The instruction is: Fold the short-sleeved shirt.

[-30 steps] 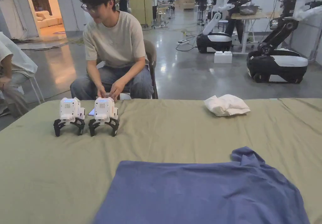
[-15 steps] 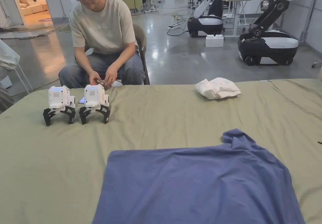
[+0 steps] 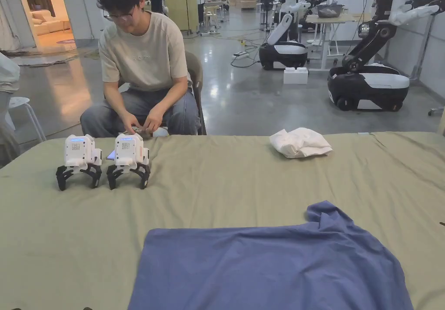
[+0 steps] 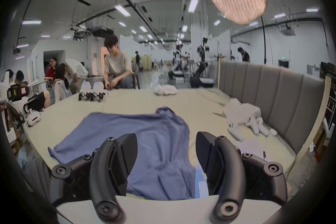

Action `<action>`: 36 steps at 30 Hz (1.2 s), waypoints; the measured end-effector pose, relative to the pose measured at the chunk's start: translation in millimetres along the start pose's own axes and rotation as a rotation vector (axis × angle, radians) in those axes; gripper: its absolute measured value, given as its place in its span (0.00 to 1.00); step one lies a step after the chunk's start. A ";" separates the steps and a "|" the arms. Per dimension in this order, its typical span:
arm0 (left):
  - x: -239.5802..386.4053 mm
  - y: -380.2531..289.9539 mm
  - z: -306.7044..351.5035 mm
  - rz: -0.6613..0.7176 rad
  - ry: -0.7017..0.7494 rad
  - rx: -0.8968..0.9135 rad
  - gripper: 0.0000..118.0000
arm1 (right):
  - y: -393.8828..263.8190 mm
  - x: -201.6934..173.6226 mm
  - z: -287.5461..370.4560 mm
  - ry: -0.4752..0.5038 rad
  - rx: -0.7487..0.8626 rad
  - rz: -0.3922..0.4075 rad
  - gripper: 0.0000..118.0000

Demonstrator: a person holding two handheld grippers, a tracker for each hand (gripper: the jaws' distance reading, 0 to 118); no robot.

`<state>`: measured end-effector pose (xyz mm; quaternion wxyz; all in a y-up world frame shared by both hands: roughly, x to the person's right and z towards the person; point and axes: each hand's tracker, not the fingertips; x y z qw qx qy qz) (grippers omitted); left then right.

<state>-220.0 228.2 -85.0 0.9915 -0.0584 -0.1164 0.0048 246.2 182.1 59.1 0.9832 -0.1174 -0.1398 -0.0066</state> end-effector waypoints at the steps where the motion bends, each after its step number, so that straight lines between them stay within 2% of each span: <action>1: 1.6 2.5 3.5 0.000 -0.013 0.022 0.62 | 3.6 -3.0 0.6 0.005 -0.001 -0.001 0.58; 2: 4.5 5.1 8.0 0.000 -0.024 0.040 0.55 | 6.9 -5.8 1.1 0.015 0.003 0.000 0.56; 3: 7.6 7.3 11.5 -0.006 -0.027 0.054 0.43 | 9.6 -9.0 0.3 0.028 0.007 0.003 0.50; 5: 9.5 7.8 13.9 -0.025 -0.035 0.069 0.27 | 11.2 -13.5 0.6 0.044 0.016 0.003 0.34; 7: 13.1 8.7 14.4 -0.031 -0.038 0.067 0.16 | 12.3 -16.9 -1.3 0.053 0.017 -0.001 0.17; 9: 10.9 6.3 12.1 -0.031 -0.045 0.059 0.00 | 11.1 -19.2 -1.3 0.061 0.021 -0.008 0.02; 17: 10.8 1.2 3.2 -0.039 -0.070 0.001 0.00 | 12.7 -22.6 -4.2 0.064 0.022 -0.026 0.00; 19: 4.7 -2.8 -5.7 0.013 -0.129 -0.098 0.03 | 12.1 -19.6 -6.7 0.063 0.015 -0.040 0.00; 21: -6.0 -13.9 -16.9 0.057 -0.124 -0.179 0.07 | 8.5 -18.9 -7.7 0.062 0.003 -0.050 0.00; 22: -13.3 -21.9 -23.7 0.054 -0.109 -0.215 0.16 | 6.3 -18.5 -7.8 0.063 -0.004 -0.057 0.00; 23: -21.0 -31.9 -33.9 0.059 -0.105 -0.289 0.32 | -0.8 -14.4 -10.2 0.066 -0.015 -0.068 0.00; 24: -28.1 -41.8 -44.0 0.067 -0.102 -0.372 0.56 | -3.7 -13.6 -10.3 0.068 -0.029 -0.079 0.00; 25: -31.2 -54.2 -54.0 0.078 -0.115 -0.433 0.68 | -6.7 -12.9 -9.9 0.067 -0.040 -0.088 0.00; 26: -39.0 -68.9 -63.6 0.096 -0.144 -0.510 0.74 | -10.3 -11.9 -9.3 0.067 -0.050 -0.097 0.00; 30: -54.6 -120.6 -94.1 0.092 -0.106 -0.679 0.71 | -21.0 -8.4 -9.3 0.056 -0.109 -0.128 0.00; 35: -60.6 -151.9 -125.0 0.143 -0.077 -0.806 0.54 | -28.4 -1.4 -4.6 0.036 -0.157 -0.144 0.00; 36: -58.8 -156.8 -131.9 0.131 -0.068 -0.878 0.47 | -29.3 0.4 -3.3 0.030 -0.162 -0.143 0.00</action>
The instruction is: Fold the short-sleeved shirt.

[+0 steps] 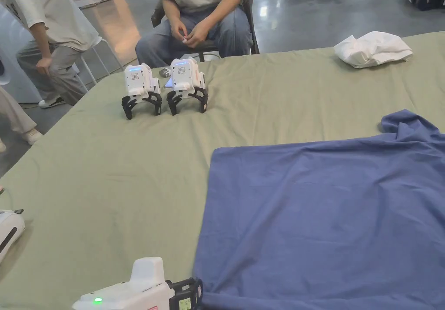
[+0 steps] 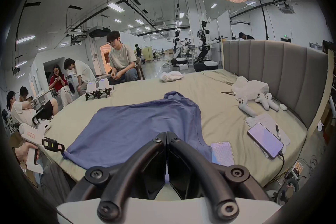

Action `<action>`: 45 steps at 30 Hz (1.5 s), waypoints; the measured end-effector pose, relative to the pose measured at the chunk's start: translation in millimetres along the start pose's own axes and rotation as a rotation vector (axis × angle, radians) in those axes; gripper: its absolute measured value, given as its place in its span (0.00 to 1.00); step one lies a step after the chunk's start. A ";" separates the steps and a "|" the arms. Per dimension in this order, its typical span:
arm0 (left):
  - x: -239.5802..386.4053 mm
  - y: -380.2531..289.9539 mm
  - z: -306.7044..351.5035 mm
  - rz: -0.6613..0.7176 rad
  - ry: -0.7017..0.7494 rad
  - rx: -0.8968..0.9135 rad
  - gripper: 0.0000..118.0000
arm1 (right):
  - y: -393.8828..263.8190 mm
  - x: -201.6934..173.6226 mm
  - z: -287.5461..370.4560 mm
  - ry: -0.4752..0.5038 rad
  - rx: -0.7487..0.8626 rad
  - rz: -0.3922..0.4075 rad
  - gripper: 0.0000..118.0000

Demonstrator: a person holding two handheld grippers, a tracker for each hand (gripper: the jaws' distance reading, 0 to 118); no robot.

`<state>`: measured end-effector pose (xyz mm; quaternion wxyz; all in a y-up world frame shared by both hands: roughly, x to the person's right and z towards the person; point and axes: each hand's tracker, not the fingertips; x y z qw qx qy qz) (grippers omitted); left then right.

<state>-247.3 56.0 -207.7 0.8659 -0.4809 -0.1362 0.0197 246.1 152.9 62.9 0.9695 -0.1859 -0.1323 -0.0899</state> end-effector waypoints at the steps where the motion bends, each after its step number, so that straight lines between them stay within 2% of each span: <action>1: 1.6 0.2 -5.1 -0.006 0.019 -0.020 0.36 | -0.4 2.0 1.2 -0.005 -0.005 -0.001 0.00; 3: 3.9 -1.6 -13.8 -0.012 -0.027 -0.043 0.08 | -0.1 5.5 4.6 -0.018 -0.017 -0.001 0.00; 5: 9.7 -3.1 -22.5 0.001 -0.053 -0.076 0.05 | -0.6 9.2 7.0 -0.034 -0.022 0.003 0.00; 8: 14.7 -1.0 -31.9 -0.014 -0.015 -0.084 0.03 | -0.2 16.4 6.4 -0.064 -0.049 0.007 0.00; 9: 13.7 -0.3 -33.3 -0.015 -0.006 -0.098 0.03 | 0.1 19.8 4.0 -0.077 -0.075 0.012 0.12; 11: 15.4 -1.1 -34.7 -0.043 -0.001 -0.107 0.03 | -2.1 27.8 -5.4 -0.116 -0.171 0.028 0.56; 12: 16.5 -2.5 -36.3 -0.057 -0.001 -0.111 0.03 | -6.3 33.4 -13.2 -0.139 -0.226 0.023 0.65; 15: 19.0 -3.8 -35.4 -0.068 0.015 -0.102 0.03 | -31.1 59.3 -45.3 -0.177 -0.476 -0.058 0.64; 17: 26.1 -4.0 -30.8 -0.070 0.021 -0.103 0.03 | -48.5 71.1 -62.0 -0.171 -0.523 -0.105 0.63; 19: 27.5 -4.7 -29.7 -0.069 0.021 -0.104 0.03 | -61.3 78.2 -73.9 -0.142 -0.516 -0.125 0.58; 20: 28.2 -5.4 -29.0 -0.071 0.024 -0.102 0.03 | -64.1 78.8 -79.7 -0.142 -0.533 -0.115 0.51; 23: 32.4 -5.5 -25.5 -0.070 0.025 -0.099 0.03 | -70.6 68.3 -87.4 -0.114 -0.573 -0.046 0.10; 24: 33.6 -6.2 -24.9 -0.069 0.025 -0.099 0.03 | -71.8 66.4 -89.0 -0.107 -0.578 -0.047 0.01; 28: 33.8 -6.6 -19.1 -0.071 0.020 -0.091 0.03 | -66.1 59.8 -87.5 -0.113 -0.568 -0.021 0.00; 30: 26.0 -2.2 -8.2 -0.063 0.007 -0.061 0.02 | -49.1 61.6 -81.1 -0.114 -0.508 -0.043 0.00; 34: 23.3 36.0 27.5 0.015 -0.067 0.121 0.02 | -4.9 62.1 -88.8 -0.077 -0.367 -0.079 0.00; 36: 25.3 63.8 30.2 0.038 -0.091 0.171 0.02 | 19.2 60.6 -112.0 -0.060 -0.346 -0.057 0.00; 38: 30.3 89.7 23.4 0.030 -0.084 0.191 0.02 | 40.7 57.7 -144.0 -0.068 -0.309 0.004 0.00; 42: 36.3 136.3 -9.6 0.027 -0.055 0.203 0.02 | 76.5 53.0 -210.1 -0.069 -0.298 0.001 0.00; 45: 38.0 164.5 -39.0 0.060 -0.038 0.198 0.02 | 86.9 56.1 -261.9 -0.100 -0.332 0.059 0.00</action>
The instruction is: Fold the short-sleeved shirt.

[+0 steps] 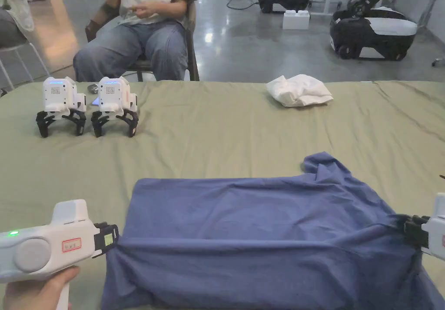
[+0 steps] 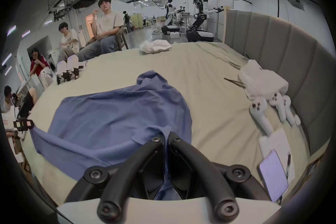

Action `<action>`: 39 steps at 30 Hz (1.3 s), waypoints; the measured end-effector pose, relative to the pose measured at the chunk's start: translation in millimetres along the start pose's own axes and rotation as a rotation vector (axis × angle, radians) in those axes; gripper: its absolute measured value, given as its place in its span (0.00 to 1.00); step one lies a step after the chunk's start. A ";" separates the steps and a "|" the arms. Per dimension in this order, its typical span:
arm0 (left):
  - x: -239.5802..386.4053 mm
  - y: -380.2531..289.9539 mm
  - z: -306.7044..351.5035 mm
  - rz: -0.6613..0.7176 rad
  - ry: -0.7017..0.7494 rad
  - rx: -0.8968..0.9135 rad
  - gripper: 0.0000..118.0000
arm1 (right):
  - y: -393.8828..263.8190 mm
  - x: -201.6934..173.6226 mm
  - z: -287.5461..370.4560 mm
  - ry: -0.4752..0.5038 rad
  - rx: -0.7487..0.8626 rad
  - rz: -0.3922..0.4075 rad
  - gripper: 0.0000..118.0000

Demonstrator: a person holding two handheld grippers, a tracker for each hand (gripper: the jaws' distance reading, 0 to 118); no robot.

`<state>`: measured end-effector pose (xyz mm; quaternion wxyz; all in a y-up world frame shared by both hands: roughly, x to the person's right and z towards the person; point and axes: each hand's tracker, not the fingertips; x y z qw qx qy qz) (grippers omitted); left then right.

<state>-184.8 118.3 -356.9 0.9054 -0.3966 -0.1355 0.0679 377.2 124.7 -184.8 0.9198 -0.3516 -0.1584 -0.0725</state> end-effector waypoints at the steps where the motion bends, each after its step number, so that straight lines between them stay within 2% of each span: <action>1: 1.6 4.5 -9.7 -0.001 0.015 -0.004 0.02 | 6.0 -1.9 -12.3 -0.005 -0.015 0.016 0.00; 6: 4.8 13.9 -53.7 0.004 0.044 -0.044 0.03 | 8.0 -13.8 -51.9 -0.026 -0.090 0.039 0.01; 7: 5.0 12.3 -58.9 0.012 0.050 -0.053 0.13 | 5.5 -14.7 -56.5 -0.033 -0.100 0.042 0.05; 8: 1.0 10.3 -67.7 0.024 0.082 -0.098 0.27 | 2.6 -15.0 -60.2 -0.036 -0.112 0.047 0.19; 9: 1.6 8.6 -68.3 0.029 0.099 -0.102 0.47 | 0.4 -15.0 -61.2 -0.038 -0.129 0.045 0.51; 10: 3.0 6.3 -63.6 0.023 0.107 -0.089 0.67 | -2.1 -11.1 -61.5 -0.041 -0.130 0.052 0.62; 15: 11.0 -2.4 13.9 -0.087 0.054 0.203 0.68 | -13.9 -4.1 -6.7 -0.017 0.074 0.102 0.60; 17: 16.5 -10.9 53.2 -0.104 0.035 0.305 0.69 | -22.8 -5.2 27.5 0.026 0.168 0.089 0.60; 21: 35.1 -35.9 120.5 -0.180 0.074 0.480 0.69 | -46.4 -13.6 93.1 0.048 0.286 0.051 0.60; 23: 45.7 -51.5 150.0 -0.245 0.086 0.541 0.68 | -60.3 -21.3 122.4 0.066 0.347 0.026 0.57; 26: 57.0 -70.3 182.7 -0.262 0.098 0.578 0.61 | -77.7 -31.8 152.0 0.082 0.363 0.013 0.41; 27: 58.1 -76.1 191.3 -0.250 0.076 0.582 0.56 | -83.4 -34.6 160.5 0.099 0.380 0.003 0.34; 30: 60.3 -88.2 207.5 -0.216 0.030 0.580 0.44 | -95.5 -46.7 179.0 0.139 0.379 0.016 0.28; 33: 61.5 -95.8 218.3 -0.209 -0.008 0.532 0.21 | -102.0 -58.6 197.2 0.120 0.405 0.070 0.07; 34: 61.4 -99.0 222.8 -0.213 -0.011 0.530 0.14 | -104.6 -60.6 200.5 0.117 0.413 0.073 0.04; 36: 62.4 -105.4 228.7 -0.223 -0.003 0.538 0.00 | -104.7 -63.4 208.5 0.127 0.419 0.069 0.01; 39: 60.7 -107.8 235.6 -0.246 0.008 0.551 0.00 | -103.1 -67.4 215.6 0.137 0.434 0.063 0.00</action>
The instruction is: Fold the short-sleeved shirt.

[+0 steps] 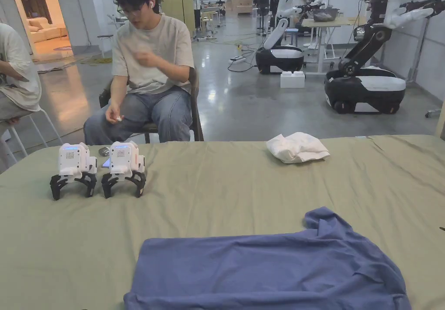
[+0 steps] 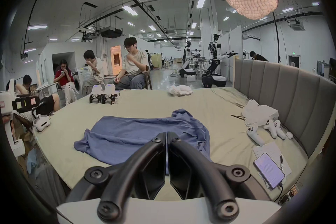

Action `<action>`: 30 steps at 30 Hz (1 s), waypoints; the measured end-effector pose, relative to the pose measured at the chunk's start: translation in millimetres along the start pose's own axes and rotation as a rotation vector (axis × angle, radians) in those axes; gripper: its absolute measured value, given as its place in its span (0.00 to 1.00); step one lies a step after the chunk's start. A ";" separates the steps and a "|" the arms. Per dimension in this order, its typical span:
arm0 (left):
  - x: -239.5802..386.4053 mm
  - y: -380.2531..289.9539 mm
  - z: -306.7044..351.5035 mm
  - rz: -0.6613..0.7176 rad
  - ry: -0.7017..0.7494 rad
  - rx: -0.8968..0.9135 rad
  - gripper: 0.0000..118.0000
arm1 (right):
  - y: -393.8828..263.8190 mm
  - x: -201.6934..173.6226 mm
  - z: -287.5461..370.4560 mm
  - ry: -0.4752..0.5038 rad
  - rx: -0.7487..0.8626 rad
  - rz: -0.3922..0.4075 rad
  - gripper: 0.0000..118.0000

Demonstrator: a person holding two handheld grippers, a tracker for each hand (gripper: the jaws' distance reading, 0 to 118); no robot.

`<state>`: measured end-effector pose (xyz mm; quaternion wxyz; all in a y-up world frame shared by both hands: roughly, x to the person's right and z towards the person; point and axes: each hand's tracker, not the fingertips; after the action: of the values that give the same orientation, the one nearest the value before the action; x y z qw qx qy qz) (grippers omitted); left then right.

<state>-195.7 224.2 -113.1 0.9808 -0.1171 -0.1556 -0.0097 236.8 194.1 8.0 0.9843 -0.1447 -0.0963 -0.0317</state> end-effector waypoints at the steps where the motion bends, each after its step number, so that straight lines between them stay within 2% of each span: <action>1: 1.5 0.4 2.1 0.001 -0.001 0.006 0.00 | 1.2 -1.0 0.3 0.000 0.002 -0.002 0.00; 7: -9.0 -11.1 -15.0 0.059 0.008 -0.048 0.00 | -1.6 -1.0 -5.4 0.013 -0.002 -0.034 0.00; 8: -13.4 -17.8 -24.5 0.075 0.009 -0.078 0.04 | -2.9 -1.0 -6.4 0.013 -0.007 -0.045 0.00; 12: -37.9 -59.4 -73.7 0.215 -0.040 -0.184 0.34 | -11.0 1.7 -8.7 0.020 -0.039 -0.070 0.00; 13: -44.6 -73.1 -87.5 0.243 -0.034 -0.258 0.39 | -12.7 2.5 -8.5 0.021 -0.053 -0.070 0.00; 15: -51.5 -96.7 -117.8 0.259 -0.022 -0.325 0.59 | -17.4 4.4 -6.2 0.013 -0.066 -0.066 0.00; 16: -53.4 -106.5 -132.2 0.230 0.004 -0.380 0.62 | -19.6 6.2 -5.6 0.007 -0.075 -0.071 0.00; 23: -59.3 -155.9 -207.1 0.236 0.052 -0.524 0.61 | -36.3 24.2 -1.2 -0.056 -0.149 -0.112 0.00; 24: -58.5 -158.9 -213.7 0.230 0.051 -0.533 0.55 | -38.3 26.8 -1.3 -0.066 -0.161 -0.116 0.00; 26: -55.4 -163.8 -223.1 0.230 0.047 -0.550 0.22 | -41.8 31.2 -2.2 -0.084 -0.180 -0.122 0.00; 27: -52.6 -167.3 -228.2 0.228 0.051 -0.575 0.11 | -43.9 33.7 -2.9 -0.093 -0.188 -0.124 0.00; 28: -50.5 -169.4 -230.5 0.221 0.050 -0.581 0.10 | -45.2 35.4 -4.5 -0.099 -0.196 -0.123 0.00; 30: -49.5 -169.1 -230.7 0.210 0.047 -0.589 0.02 | -47.1 40.3 -12.7 -0.104 -0.214 -0.126 0.00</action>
<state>-182.3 5.3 -303.2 0.9036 -0.4114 -0.1106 0.0441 274.4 144.0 17.2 0.9530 -0.2438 -0.1522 -0.0959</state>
